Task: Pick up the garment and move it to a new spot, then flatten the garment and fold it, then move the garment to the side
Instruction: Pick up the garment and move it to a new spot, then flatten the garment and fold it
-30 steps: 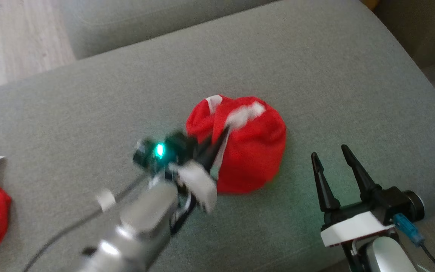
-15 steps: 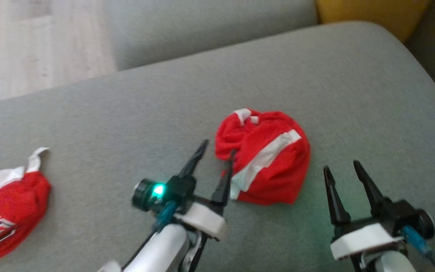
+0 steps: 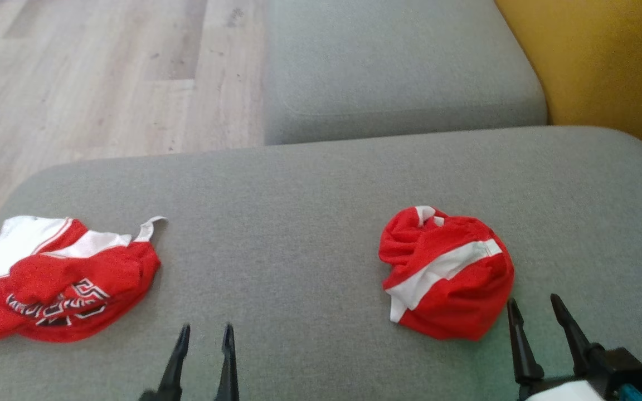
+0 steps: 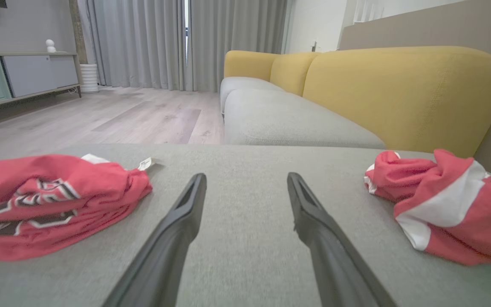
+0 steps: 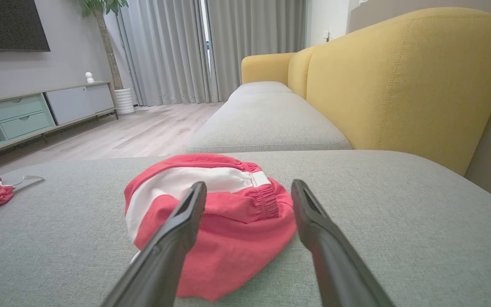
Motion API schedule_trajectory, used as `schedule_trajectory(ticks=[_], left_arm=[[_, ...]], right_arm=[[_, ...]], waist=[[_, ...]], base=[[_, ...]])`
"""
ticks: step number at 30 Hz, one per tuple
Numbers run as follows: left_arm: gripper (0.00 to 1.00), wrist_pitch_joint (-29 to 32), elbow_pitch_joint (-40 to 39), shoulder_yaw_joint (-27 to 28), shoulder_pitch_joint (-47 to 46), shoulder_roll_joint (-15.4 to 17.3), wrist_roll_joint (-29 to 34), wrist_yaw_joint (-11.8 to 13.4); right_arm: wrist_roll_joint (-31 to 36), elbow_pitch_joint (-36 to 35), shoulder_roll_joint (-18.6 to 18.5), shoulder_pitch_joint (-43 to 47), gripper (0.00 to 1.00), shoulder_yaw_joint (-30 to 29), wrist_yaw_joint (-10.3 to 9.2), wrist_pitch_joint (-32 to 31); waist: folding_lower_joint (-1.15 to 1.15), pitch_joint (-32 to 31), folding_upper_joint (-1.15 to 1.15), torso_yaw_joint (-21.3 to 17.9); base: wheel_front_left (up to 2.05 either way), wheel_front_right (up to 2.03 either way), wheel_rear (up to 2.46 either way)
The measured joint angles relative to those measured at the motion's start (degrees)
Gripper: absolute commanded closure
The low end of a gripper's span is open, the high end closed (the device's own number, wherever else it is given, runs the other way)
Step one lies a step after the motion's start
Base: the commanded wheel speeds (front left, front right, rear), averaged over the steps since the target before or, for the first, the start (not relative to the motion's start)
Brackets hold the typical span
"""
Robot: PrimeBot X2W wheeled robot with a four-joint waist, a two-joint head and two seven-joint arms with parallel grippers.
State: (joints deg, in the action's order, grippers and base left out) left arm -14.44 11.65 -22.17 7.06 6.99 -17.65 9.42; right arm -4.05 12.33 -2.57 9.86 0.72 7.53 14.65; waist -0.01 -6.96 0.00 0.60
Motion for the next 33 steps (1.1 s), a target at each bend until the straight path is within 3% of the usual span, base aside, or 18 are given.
schedule_trajectory(ticks=[5, 16, 33], left_arm=[[0.0, 0.0, -1.4, 2.2, 5.5, -0.5, 3.2, -1.4], [0.0, 0.0, -1.9, 5.1, 5.9, -2.3, 6.9, -4.8], [0.0, 0.0, -1.1, 7.3, 5.9, -3.3, 8.6, -6.2]], right_arm=[[0.0, 0.0, 0.0, 1.7, 0.0, -0.5, 0.0, 0.0], [-0.4, 0.5, 0.1, 2.5, 0.0, 0.9, 0.0, 0.0], [-1.0, 1.5, 0.1, 2.5, 0.0, 2.1, 0.0, 0.0]], waist=[[0.0, -1.6, 0.0, 1.6], [0.01, -2.7, 0.0, 2.4], [0.01, -3.3, 0.0, 1.6]], base=[[0.0, 0.0, 0.0], [0.0, 0.0, 0.0], [0.0, 0.0, 0.0]])
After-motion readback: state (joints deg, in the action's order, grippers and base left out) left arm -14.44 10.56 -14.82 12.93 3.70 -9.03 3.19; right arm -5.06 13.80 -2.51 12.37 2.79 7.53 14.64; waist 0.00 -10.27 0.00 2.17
